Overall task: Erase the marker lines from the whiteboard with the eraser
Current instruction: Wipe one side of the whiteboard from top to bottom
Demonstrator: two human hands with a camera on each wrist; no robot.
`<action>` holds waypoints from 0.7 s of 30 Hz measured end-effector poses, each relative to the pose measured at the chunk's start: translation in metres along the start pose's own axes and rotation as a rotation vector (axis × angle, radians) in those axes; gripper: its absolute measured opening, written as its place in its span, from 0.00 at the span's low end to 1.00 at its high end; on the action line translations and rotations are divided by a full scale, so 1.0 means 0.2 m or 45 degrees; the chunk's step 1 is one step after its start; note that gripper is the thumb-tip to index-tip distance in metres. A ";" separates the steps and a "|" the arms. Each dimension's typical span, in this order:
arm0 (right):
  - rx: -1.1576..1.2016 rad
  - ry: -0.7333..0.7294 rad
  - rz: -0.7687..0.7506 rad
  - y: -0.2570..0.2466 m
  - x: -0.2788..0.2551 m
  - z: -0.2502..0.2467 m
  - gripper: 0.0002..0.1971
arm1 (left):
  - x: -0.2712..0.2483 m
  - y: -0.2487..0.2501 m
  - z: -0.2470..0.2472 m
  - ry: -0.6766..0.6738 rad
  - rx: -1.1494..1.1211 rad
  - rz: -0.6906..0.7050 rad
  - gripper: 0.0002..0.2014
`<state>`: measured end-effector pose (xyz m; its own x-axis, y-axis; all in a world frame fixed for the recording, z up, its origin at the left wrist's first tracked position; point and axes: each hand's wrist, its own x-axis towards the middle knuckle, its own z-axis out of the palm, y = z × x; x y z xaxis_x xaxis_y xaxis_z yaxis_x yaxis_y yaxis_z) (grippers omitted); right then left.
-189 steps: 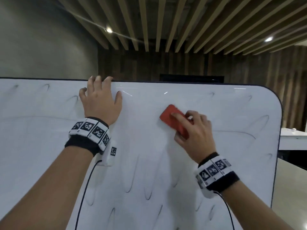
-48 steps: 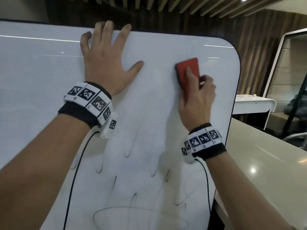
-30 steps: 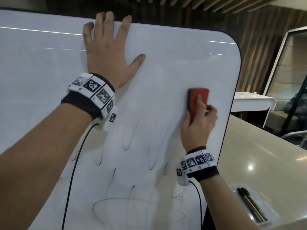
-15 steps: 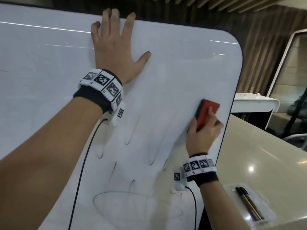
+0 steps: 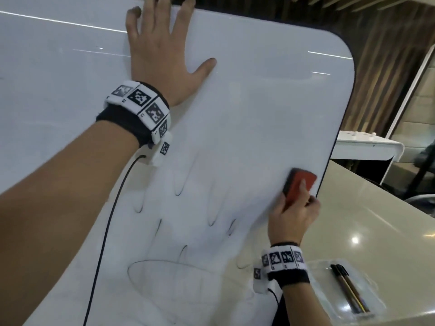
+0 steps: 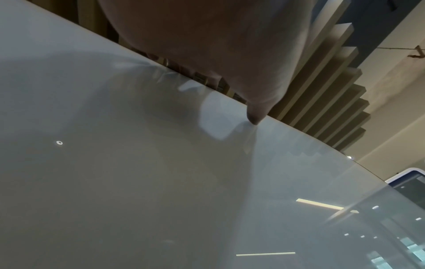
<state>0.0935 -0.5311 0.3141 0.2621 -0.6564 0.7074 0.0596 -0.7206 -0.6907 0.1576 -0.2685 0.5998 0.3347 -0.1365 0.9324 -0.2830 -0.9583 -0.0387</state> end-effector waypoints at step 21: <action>-0.157 -0.078 -0.415 0.05 0.24 -0.13 0.31 | -0.03 0.04 0.01 0.020 -0.040 -0.011 0.42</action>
<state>0.0820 -0.5755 0.3454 0.3058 -0.3755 0.8749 0.0340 -0.9140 -0.4042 0.1553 -0.2762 0.5922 0.3227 -0.1242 0.9383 -0.3083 -0.9511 -0.0198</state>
